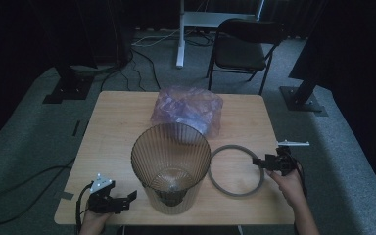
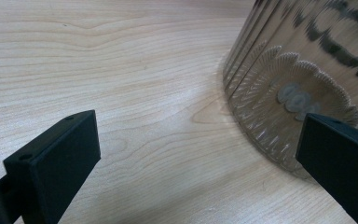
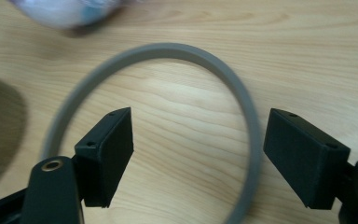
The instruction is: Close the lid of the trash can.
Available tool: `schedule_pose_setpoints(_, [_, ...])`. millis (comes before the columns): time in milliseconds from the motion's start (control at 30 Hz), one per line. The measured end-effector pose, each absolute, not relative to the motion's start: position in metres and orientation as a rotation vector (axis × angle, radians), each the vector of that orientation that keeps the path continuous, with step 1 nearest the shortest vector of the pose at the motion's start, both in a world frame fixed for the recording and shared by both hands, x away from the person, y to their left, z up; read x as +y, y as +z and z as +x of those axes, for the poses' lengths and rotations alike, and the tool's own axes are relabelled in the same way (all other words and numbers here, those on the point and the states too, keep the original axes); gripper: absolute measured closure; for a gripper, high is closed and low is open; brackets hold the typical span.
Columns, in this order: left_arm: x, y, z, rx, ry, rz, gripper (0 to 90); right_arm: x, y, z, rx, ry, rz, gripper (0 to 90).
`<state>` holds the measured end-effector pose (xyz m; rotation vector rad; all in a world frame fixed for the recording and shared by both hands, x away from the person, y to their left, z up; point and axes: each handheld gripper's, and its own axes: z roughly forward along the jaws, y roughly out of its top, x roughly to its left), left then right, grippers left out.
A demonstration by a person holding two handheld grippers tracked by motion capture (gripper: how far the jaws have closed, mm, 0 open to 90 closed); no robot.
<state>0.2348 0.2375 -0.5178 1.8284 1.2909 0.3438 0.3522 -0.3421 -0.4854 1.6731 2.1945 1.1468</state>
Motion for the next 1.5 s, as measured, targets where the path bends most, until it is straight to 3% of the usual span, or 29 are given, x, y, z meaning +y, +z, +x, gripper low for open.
schedule_pose_setpoints(33, [0.237,-0.518,0.235,1.291,0.343,1.826,0.0,-0.343,-0.487,0.352,2.187,1.138,1.677,28.5])
schedule_pose_setpoints(800, [0.237,-0.519,0.235,1.294,0.318,1.827,0.0,-0.32,-0.523,0.355,2.253,0.635,1.595,46.8])
schedule_pose_setpoints(900, [0.237,-0.519,0.235,1.295,0.316,1.823,0.0,-0.317,-0.521,0.355,2.27,0.628,1.592,55.5])
schedule_pose_setpoints(1000, [0.237,-0.518,0.235,1.295,0.317,1.821,0.0,-0.315,-0.52,0.355,2.284,0.617,1.585,72.7])
schedule_pose_setpoints(1133, [0.237,-0.518,0.235,1.295,0.315,1.82,0.0,-0.315,-0.519,0.357,2.283,0.604,1.59,80.9])
schedule_pose_setpoints(1500, [0.238,-0.518,0.235,1.296,0.308,1.813,0.0,-0.342,-0.522,0.36,2.186,0.914,1.843,83.3])
